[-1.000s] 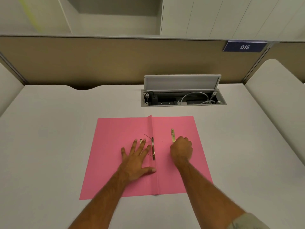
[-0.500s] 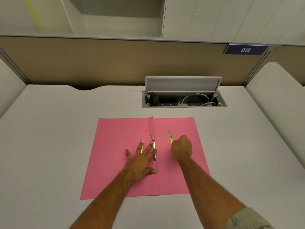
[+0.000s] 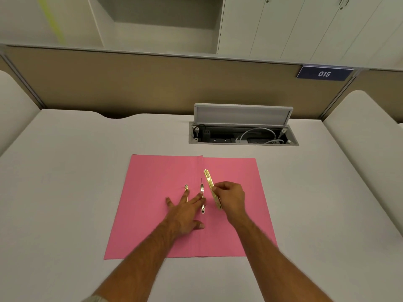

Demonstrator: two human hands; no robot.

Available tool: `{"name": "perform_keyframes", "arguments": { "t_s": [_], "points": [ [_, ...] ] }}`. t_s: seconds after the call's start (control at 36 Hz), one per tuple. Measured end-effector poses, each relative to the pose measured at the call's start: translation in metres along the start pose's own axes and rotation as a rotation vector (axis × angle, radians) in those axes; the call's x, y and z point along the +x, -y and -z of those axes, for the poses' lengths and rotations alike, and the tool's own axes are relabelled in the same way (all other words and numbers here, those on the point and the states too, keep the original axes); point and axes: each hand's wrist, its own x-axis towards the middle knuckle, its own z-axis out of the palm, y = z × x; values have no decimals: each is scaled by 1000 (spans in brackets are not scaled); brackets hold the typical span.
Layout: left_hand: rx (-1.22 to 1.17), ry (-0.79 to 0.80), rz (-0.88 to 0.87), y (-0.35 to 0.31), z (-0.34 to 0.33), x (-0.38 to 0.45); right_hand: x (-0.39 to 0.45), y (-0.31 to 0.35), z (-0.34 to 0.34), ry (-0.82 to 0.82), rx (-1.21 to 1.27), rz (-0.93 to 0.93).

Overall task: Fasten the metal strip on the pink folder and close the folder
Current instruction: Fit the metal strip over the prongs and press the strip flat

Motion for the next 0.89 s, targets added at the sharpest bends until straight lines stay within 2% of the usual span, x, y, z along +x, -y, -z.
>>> {"name": "perform_keyframes", "arguments": {
  "t_s": [0.39,0.69,0.89],
  "points": [
    [-21,6,0,-2,1,-1,-1,9,-7,79,51,-9],
    [-78,-14,-9,4,-5,3,-1,5,-14,93,60,-107],
    [-159,-154,8,-3,-12,1,6,-1,-19,185,213,-243]
  ]
}}
